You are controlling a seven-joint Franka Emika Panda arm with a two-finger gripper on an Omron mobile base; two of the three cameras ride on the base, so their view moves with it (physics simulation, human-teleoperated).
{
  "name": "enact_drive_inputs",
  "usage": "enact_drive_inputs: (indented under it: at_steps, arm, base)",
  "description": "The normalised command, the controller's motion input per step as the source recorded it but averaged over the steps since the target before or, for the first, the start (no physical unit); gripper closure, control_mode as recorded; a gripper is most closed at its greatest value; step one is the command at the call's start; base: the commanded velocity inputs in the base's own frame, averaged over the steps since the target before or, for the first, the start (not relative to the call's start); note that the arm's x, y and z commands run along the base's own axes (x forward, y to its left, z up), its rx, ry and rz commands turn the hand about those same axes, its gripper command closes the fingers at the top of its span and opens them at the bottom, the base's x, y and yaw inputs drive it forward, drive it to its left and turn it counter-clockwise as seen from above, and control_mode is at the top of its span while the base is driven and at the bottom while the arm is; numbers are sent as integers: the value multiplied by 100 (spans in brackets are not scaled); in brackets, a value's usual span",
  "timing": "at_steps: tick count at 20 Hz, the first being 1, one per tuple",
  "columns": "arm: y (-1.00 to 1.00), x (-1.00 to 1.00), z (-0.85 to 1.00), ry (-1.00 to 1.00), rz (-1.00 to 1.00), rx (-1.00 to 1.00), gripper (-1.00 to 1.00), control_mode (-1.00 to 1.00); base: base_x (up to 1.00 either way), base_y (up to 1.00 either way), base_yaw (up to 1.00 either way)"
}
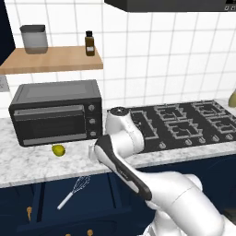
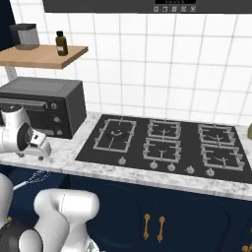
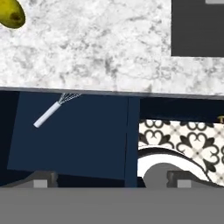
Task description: Pick the whisk from the drawer and place it on the counter.
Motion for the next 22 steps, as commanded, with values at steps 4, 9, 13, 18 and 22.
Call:
enact_drive_inputs:
  at_steps: [4, 9, 13, 18, 22]
  arm:
    - [87, 0, -73, 0, 0, -3, -100, -100]
    - [56, 0, -66, 0, 0, 0, -100, -100]
    - [47, -8, -76, 0, 0, 0, -100, -100]
    - [32, -5, -66, 1, 0, 0, -100, -100]
    - [3, -9, -55, 3, 0, 4, -100, -100]
  base:
    - [0, 0, 0]
    - [0, 0, 0]
    - [0, 0, 0]
    - [0, 0, 0]
    - [0, 0, 0]
